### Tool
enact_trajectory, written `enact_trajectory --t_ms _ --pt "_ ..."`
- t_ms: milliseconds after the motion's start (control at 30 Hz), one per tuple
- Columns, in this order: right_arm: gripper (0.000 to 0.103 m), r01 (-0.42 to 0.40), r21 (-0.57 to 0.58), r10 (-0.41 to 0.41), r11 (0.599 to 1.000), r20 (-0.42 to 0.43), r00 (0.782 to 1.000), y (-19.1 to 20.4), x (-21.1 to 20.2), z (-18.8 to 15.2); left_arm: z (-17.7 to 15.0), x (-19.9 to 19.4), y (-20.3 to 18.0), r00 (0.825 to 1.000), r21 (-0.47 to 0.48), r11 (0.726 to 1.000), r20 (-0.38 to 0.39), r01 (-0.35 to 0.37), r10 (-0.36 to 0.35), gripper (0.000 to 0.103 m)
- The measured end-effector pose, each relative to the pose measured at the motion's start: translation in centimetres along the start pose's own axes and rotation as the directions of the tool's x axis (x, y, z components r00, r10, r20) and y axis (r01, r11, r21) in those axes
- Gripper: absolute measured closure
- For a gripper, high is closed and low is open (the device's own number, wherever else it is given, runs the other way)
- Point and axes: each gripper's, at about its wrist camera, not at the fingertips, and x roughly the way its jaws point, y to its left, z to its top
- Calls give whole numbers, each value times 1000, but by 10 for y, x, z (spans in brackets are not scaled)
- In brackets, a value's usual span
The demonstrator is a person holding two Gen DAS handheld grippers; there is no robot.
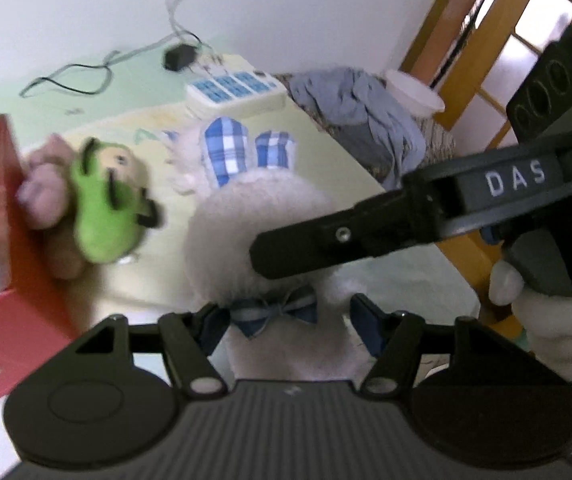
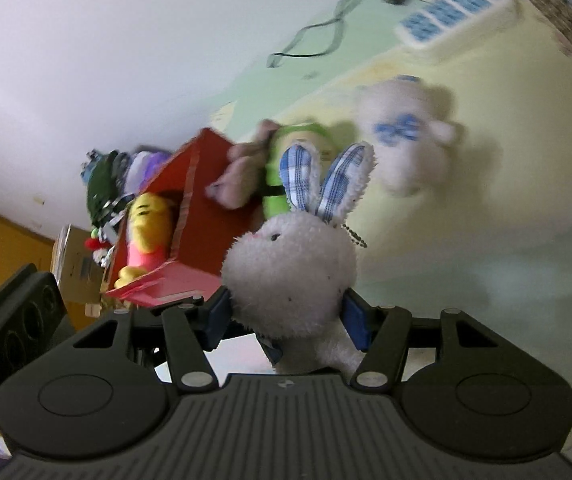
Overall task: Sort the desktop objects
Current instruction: 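Carry the bunny plush over the red box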
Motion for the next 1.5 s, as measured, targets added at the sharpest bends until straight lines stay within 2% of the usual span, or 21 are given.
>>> enact_trajectory --t_ms 367,700,900,1167,1300,1500 --pt "42 -31 -171 35 985 22 999 101 33 12 -2 -87 62 987 -28 998 153 -54 58 36" --pt "42 -31 -219 43 975 52 998 157 89 38 16 -108 130 968 -73 988 202 -138 151 36" --pt "43 -11 -240 24 971 52 998 175 127 46 25 -99 167 962 -93 978 183 -188 202 36" --pt "43 23 -206 -24 978 -5 1000 173 180 56 19 -73 205 966 -149 962 86 -229 243 36" --pt "43 42 -178 -49 983 -38 998 168 201 56 9 -72 215 956 -157 948 53 -278 289 36" --pt "43 8 -128 -21 992 -97 995 163 225 58 0 -71 228 943 -192 927 25 -322 333 38"
